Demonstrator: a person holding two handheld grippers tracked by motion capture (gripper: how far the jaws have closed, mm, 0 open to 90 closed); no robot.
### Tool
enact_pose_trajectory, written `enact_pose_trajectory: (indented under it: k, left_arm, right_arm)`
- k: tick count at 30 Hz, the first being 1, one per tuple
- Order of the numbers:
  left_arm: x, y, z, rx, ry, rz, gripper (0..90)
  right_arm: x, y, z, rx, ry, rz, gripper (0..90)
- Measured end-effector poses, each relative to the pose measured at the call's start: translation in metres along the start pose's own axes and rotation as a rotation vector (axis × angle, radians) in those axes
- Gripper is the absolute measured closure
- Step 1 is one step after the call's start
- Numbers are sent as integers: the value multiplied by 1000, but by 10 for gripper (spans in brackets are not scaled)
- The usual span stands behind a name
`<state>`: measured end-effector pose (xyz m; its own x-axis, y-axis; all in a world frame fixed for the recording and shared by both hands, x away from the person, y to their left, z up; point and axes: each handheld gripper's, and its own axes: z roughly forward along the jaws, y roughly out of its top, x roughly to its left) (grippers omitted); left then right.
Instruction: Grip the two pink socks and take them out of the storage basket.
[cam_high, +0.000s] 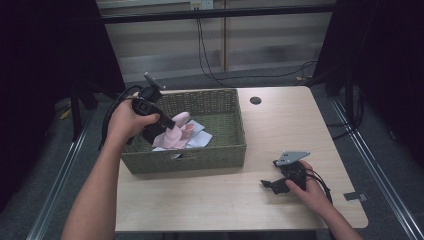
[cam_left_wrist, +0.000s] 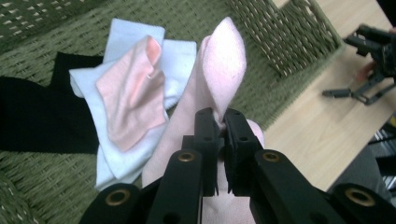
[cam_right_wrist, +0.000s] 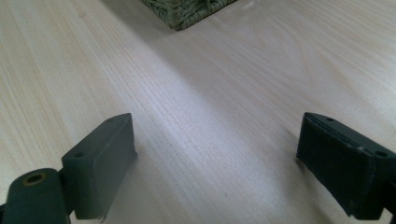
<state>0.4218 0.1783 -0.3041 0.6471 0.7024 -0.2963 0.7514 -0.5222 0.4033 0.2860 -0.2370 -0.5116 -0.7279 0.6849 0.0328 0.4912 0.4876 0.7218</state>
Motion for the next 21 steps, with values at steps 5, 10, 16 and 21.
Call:
enact_pose_trajectory:
  k: [5,10,16,21]
  left_arm:
    - [-10,-3,-5,-6,-17,36,849]
    - [-23,-9,-7,2,-35,68,849]
    - [-34,-14,-7,4,-52,99,849]
    - [-41,-19,-5,8,-66,117,849]
  right_arm:
    - [0,0,0,0,0,2,106]
    - [0,0,0,0,0,-1,106]
    - [0,0,0,0,0,-1,106]
    - [0,0,0,0,0,-1,106]
